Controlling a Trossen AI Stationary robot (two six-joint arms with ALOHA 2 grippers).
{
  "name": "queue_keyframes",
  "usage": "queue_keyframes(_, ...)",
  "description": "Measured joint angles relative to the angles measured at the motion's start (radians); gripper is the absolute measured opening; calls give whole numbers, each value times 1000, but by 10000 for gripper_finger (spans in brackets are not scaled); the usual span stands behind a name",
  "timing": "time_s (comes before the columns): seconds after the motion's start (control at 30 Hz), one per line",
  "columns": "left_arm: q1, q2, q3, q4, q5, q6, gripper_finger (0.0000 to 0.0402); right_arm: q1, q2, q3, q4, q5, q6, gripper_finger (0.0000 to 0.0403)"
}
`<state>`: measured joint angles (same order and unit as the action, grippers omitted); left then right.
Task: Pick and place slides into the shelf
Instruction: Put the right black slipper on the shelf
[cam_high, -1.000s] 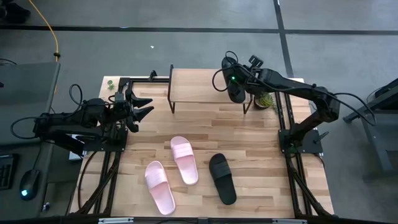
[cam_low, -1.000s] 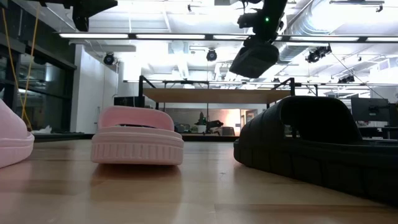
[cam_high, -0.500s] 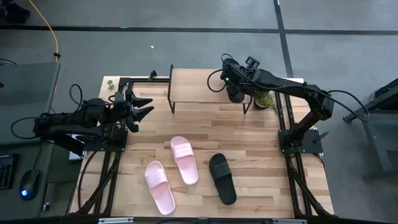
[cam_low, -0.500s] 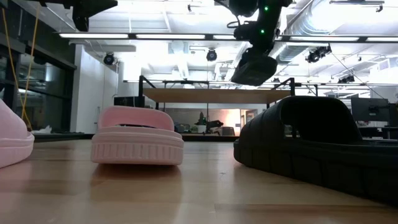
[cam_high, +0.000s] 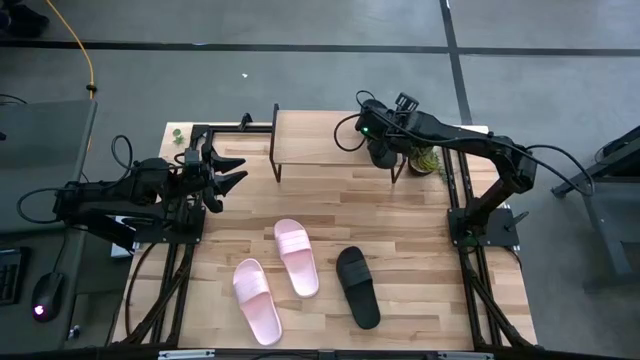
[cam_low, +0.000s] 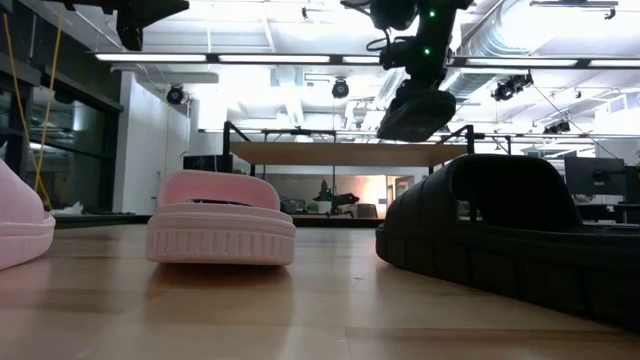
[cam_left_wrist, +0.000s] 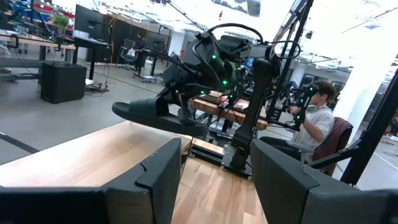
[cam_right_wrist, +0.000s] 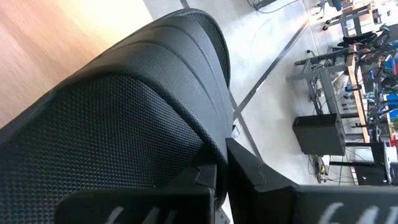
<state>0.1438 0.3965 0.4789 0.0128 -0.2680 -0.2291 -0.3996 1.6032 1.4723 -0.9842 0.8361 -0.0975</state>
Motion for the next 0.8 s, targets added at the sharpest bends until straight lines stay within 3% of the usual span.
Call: queue_keyframes(0.8,0,0,0,0,0,0,175,-79,0,0,9,-89,11,0)
